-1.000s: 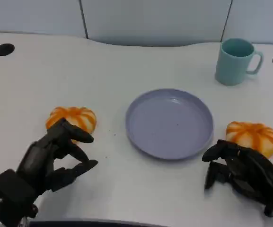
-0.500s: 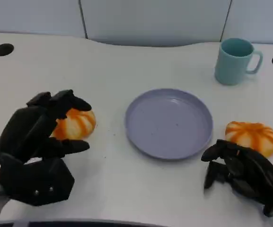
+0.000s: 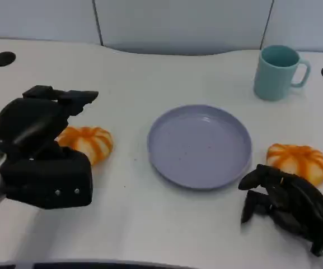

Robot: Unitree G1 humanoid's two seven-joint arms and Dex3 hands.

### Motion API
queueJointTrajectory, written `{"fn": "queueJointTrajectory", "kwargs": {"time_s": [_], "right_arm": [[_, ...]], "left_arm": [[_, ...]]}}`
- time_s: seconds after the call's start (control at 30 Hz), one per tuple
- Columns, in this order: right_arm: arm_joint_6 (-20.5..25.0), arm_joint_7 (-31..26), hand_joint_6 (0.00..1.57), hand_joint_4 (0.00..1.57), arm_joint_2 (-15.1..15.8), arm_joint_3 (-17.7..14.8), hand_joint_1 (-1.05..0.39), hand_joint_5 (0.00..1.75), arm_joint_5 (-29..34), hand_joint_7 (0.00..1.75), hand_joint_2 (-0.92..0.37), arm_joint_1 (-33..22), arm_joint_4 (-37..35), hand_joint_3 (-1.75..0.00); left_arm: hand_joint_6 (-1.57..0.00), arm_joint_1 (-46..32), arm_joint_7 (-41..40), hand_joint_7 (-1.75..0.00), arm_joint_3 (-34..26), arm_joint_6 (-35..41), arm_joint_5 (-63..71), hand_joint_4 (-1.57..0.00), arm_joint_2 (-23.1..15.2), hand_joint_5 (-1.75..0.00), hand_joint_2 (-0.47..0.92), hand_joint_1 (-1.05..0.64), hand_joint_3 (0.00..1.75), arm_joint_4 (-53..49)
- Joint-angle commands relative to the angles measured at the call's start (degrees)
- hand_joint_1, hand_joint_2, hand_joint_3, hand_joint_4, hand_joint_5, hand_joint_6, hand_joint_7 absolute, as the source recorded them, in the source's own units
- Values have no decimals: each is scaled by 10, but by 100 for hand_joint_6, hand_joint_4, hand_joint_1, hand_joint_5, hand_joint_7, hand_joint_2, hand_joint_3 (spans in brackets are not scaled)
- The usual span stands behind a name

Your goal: Grasp the bread from the table and place it into the plate.

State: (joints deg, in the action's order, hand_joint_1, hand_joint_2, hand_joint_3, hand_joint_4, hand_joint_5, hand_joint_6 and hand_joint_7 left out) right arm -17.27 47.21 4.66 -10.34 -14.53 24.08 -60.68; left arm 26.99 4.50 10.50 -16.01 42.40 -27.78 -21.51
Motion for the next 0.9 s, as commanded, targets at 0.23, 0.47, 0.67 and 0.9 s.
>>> {"fn": "queueJointTrajectory", "kwargs": {"time_s": [0.23,0.47,0.67,0.9], "right_arm": [[26,-10,76,61,1,9,-54,157,10,101,-92,-34,12,-10],[29,-8,73,59,3,16,-53,158,7,105,-92,-45,33,-14],[33,-16,74,60,0,20,-54,158,8,107,-92,-55,49,-13],[48,-15,72,60,0,21,-52,156,3,108,-92,-60,62,-13]], "left_arm": [[-19,111,56,0,72,44,1,-1,-2,-21,90,-92,0,-139],[-19,191,82,-1,113,68,-4,-1,32,-19,89,-95,0,-260],[-24,254,82,-3,141,79,-6,-9,70,-24,87,-100,0,-380],[-27,286,77,-3,152,97,-18,-8,106,-25,81,-93,0,-453]]}}
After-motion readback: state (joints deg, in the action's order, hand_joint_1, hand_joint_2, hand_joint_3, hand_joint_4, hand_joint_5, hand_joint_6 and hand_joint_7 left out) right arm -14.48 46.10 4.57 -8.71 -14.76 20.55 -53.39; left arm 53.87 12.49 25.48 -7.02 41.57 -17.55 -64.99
